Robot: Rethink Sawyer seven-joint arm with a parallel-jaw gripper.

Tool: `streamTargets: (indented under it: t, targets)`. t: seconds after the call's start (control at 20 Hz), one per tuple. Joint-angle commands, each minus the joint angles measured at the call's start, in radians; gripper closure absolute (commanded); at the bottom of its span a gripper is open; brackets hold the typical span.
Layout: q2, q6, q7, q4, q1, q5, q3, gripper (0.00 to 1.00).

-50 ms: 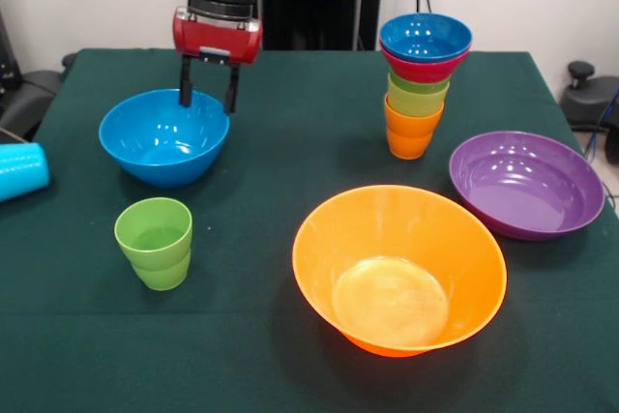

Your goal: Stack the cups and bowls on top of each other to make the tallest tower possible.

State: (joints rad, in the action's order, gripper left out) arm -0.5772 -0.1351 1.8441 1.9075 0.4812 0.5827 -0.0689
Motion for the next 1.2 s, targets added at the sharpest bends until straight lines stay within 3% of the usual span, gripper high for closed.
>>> streamTargets:
  t: [0.05,0.4,1.2]
  targets:
    - [0.084,-0.068,0.073,-0.079,-0.009,0.049,0.054,0.0]
    - [0.094,-0.091,0.074,-0.073,0.02,0.066,0.092,0.0]
    - [-0.029,0.009,0.062,0.023,0.169,0.118,0.305,0.0]
